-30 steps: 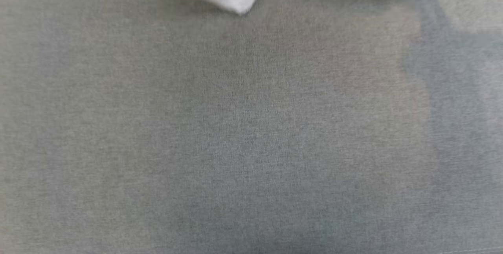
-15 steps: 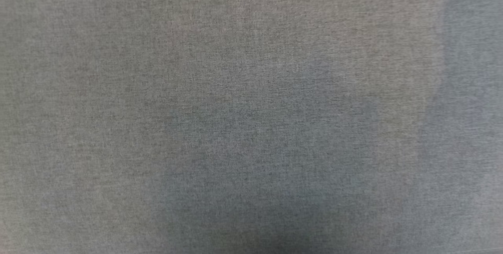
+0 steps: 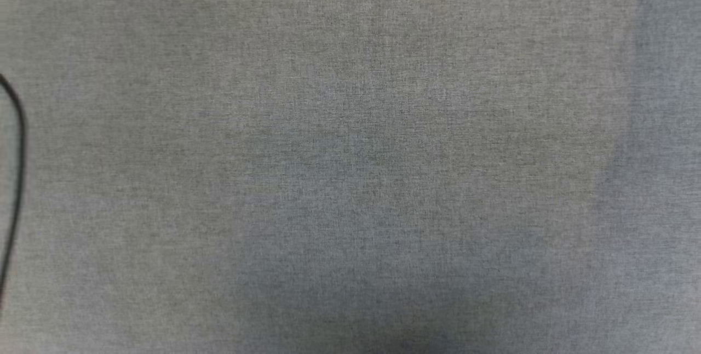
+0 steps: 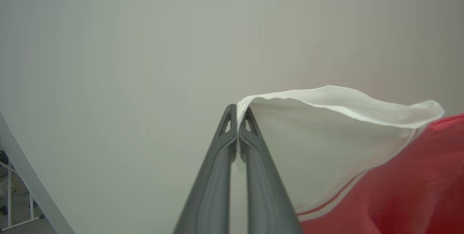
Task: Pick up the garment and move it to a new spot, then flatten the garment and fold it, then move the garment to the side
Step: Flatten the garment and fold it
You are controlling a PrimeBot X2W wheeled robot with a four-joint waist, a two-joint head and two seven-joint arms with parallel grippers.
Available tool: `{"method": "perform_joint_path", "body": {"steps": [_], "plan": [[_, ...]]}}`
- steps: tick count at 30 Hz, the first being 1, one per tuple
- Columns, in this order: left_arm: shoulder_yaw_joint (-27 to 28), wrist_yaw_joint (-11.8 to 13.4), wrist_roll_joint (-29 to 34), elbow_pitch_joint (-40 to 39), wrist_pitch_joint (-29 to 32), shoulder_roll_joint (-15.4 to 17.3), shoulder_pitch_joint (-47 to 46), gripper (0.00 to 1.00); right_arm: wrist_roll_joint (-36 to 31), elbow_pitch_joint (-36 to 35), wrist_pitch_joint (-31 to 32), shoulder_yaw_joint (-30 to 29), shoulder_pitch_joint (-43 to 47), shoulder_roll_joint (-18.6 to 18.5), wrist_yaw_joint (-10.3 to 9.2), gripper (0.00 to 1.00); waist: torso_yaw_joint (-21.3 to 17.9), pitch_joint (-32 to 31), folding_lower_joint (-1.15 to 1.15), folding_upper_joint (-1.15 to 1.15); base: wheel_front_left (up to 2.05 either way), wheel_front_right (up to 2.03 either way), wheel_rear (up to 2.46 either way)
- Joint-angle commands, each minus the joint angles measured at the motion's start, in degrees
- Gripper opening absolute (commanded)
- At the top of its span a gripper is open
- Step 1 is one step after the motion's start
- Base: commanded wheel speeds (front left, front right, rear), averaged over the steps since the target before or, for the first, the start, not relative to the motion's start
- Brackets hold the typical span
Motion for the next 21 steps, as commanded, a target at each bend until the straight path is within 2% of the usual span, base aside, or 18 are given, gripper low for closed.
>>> {"method": "perform_joint_path", "body": {"steps": [1,12,21], "plan": [[0.6,0.3,-0.6,-1.4,-0.3,-0.7,3.6,0.00,1.1,0.3,-1.0,0.9,2.3,0.1,-0.10,0.00,0.6,-1.8,-0.01,0.00,0.00,0.00,0.00],[2.4,0.1,-2.1,-7.7,-0.3,-4.8,30.0,0.00,9.7,-3.1,-3.0,9.3,18.6,-1.4,-0.10,0.00,2.1,-10.8,-0.01,0.00,0.00,0.00,0.00],[3.8,0.2,-3.6,-8.7,-0.3,-4.7,49.1,0.00,18.4,-9.0,-1.8,17.3,34.1,-4.6,-0.10,0.00,3.9,-19.4,-0.01,0.00,0.00,0.00,0.00]]}}
